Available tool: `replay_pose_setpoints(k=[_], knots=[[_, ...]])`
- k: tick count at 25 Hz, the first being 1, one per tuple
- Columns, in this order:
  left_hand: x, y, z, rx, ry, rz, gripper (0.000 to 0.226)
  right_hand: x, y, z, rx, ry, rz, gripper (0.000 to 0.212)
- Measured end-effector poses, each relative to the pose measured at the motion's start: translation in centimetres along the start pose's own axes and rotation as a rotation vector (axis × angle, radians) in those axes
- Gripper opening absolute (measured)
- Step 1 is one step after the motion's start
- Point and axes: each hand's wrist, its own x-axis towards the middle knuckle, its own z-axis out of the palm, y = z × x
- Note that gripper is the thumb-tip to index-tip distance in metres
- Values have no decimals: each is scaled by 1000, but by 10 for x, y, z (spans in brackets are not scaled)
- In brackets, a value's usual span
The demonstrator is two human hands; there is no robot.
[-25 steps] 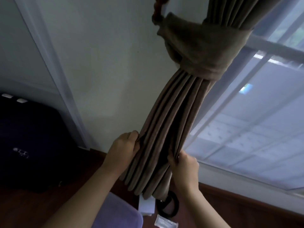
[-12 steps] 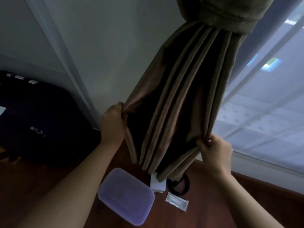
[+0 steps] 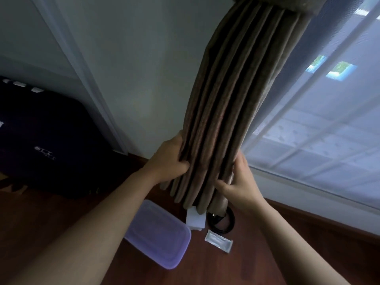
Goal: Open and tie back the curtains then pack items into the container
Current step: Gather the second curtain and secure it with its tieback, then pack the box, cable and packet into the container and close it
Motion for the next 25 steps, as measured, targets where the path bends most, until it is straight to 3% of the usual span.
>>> replay_pose_setpoints(k=[3,7,10,13,17,20,25], knots=[[-4,1,6,16,-58,-30,58,1,0,9,6,-110,7,100],[-20,-15,12,-57,91,-174,79,-12,6,15,-41,-128,154,105],[-51,-32,31,-100,200,-330,71,-38,14,28,-27,40,227,99],[-87,-54,57,-104,189,-424,60,-67,30,47,-32,216,251,88],[-135,-105,104,-57,218,-566,57,-112,72,91,-70,301,208,62],[-164,-151,156,29,205,-638,58,-143,122,138,-5,235,255,50],[-194,-281,231,188,159,-557,59,-164,243,246,-18,13,439,53]])
